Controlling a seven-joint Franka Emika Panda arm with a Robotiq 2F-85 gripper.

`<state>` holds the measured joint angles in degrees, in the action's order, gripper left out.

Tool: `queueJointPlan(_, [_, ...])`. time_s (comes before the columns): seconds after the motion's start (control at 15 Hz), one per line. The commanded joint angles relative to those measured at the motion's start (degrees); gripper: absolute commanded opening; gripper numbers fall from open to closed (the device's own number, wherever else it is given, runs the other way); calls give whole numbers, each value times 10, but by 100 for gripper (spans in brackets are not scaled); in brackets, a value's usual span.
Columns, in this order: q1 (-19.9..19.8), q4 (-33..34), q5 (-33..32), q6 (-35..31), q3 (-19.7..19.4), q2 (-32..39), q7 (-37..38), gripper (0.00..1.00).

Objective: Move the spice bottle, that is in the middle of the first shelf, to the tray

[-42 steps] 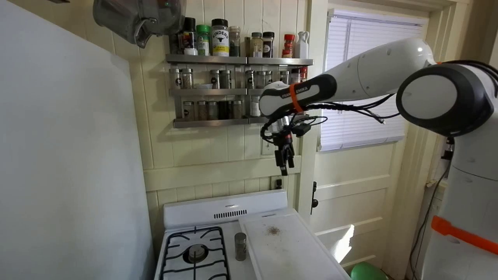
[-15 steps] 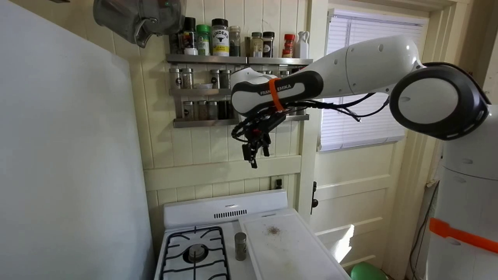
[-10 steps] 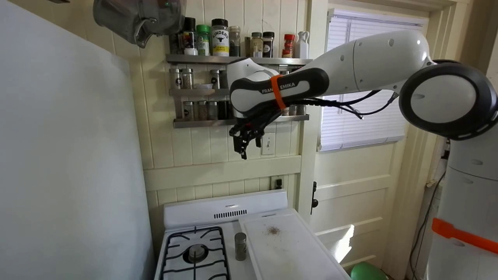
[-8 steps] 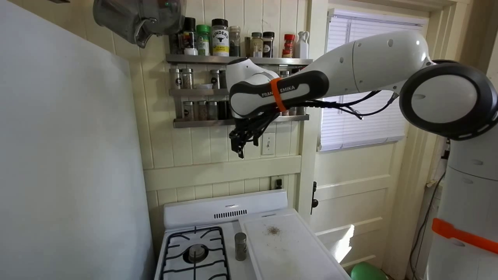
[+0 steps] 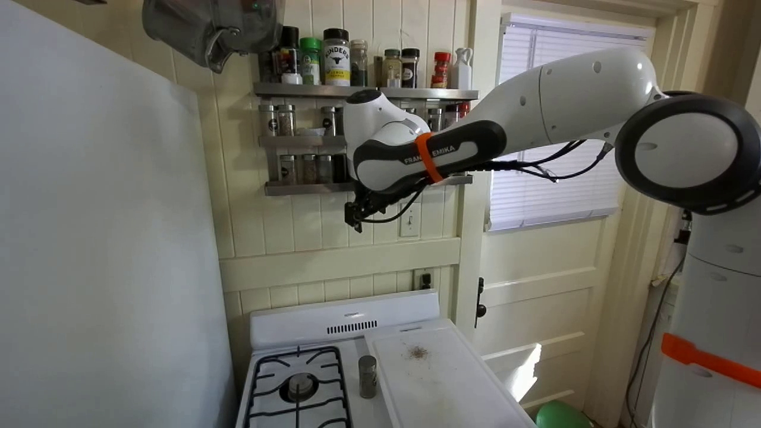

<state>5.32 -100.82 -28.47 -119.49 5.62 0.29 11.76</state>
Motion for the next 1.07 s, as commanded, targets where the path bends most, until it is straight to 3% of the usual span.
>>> queueJointPlan(0.0, [1, -40, -31, -25, 0, -38, 38, 100])
queueJointPlan(0.6, [-16, -73, -69, -48, 2, -92, 62, 100])
queueJointPlan(1.0, [-32, -108, -104, -146, -3, -114, 58, 100])
